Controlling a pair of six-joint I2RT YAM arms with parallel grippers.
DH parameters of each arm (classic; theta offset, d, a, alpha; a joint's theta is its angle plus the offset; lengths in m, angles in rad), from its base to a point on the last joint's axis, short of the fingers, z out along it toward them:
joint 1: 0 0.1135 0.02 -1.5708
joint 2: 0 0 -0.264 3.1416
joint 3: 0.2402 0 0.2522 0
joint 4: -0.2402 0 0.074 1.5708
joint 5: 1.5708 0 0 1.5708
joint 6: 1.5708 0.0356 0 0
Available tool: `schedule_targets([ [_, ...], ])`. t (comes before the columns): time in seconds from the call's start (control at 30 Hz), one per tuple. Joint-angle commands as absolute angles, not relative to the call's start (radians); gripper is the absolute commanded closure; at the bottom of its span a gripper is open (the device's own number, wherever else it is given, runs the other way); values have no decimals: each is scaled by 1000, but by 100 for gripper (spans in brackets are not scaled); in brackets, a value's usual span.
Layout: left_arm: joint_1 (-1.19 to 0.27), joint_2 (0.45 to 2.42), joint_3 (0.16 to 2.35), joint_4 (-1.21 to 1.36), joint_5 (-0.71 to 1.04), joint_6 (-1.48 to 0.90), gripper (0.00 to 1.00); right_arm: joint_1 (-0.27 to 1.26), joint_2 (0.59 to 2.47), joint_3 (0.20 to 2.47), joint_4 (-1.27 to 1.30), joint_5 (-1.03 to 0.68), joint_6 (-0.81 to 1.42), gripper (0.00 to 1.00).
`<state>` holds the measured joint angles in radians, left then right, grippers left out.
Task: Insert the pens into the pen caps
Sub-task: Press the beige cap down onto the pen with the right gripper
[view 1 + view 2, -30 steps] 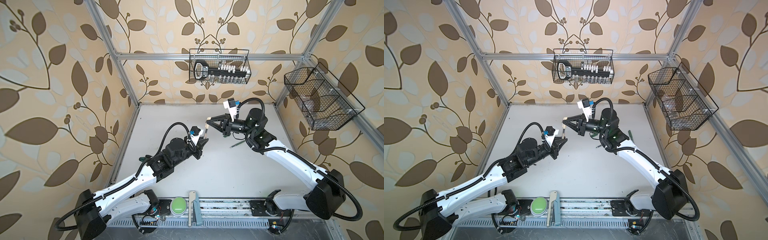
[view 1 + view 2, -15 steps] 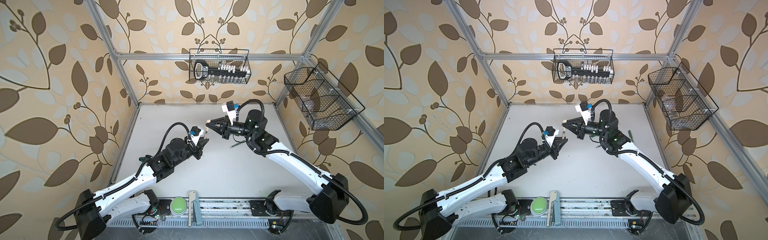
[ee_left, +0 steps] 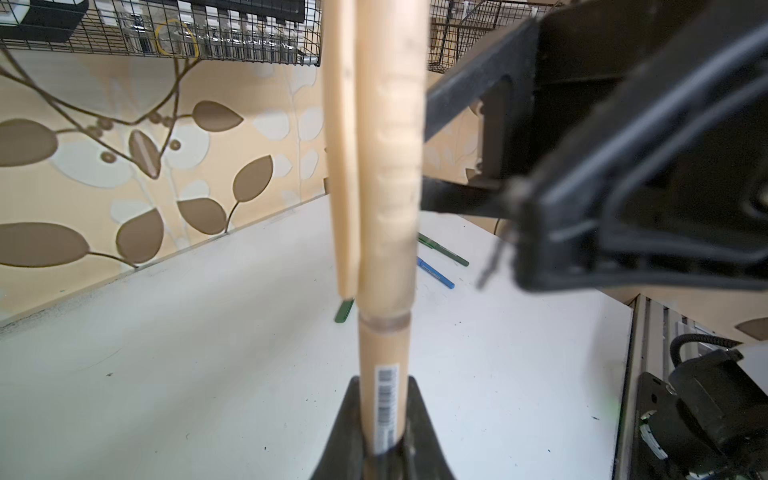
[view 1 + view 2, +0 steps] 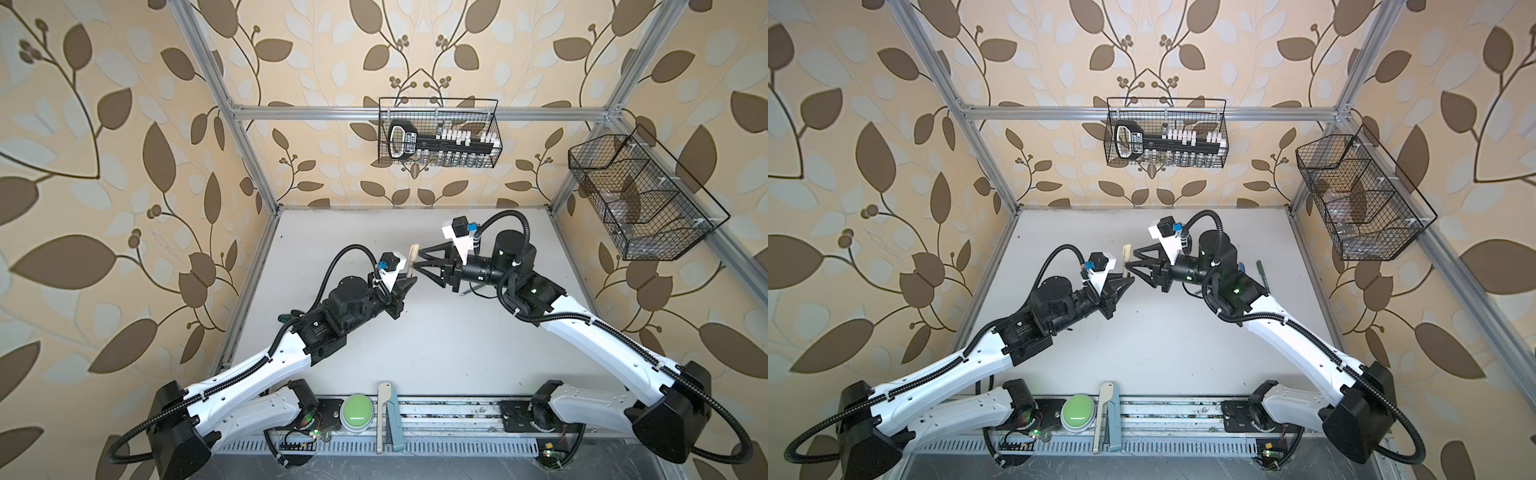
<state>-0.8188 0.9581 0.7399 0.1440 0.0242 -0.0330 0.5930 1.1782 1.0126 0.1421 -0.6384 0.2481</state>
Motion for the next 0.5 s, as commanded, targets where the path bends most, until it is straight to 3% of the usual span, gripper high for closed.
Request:
schedule_targets([
  [0.0, -824, 968, 804, 130, 63, -46, 100, 527, 1129, 955, 168, -732, 344, 52],
  [0.3, -823, 1074, 875, 5, 263, -102, 100, 447, 1154, 971, 165, -791, 402, 49],
  [0.47, -822, 1080, 873, -2, 266, -110, 100, 412, 1212, 973, 257, -841, 507, 49],
])
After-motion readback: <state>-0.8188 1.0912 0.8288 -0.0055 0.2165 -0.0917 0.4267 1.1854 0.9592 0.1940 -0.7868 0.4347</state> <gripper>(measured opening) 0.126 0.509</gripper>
